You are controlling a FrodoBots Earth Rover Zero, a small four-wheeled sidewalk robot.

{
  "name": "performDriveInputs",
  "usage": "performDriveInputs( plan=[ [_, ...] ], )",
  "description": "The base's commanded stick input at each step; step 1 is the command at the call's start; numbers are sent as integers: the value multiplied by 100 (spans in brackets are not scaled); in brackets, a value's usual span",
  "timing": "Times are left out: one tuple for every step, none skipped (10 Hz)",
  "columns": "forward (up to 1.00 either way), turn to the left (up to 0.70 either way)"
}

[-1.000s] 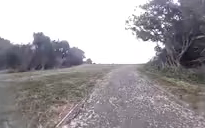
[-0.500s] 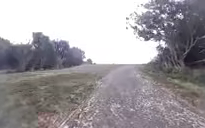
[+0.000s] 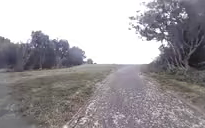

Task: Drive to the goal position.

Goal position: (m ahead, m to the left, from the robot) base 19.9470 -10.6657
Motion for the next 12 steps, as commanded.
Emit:
performDriveInputs(
  plan=[
    [60, -15],
    [60, -15],
    [60, -15],
    [0, -60],
    [0, -60],
    [0, -57],
    [0, -30],
    [0, -4],
    [0, 7],
    [0, 14],
    [0, 17],
    [0, 14]
  ],
)
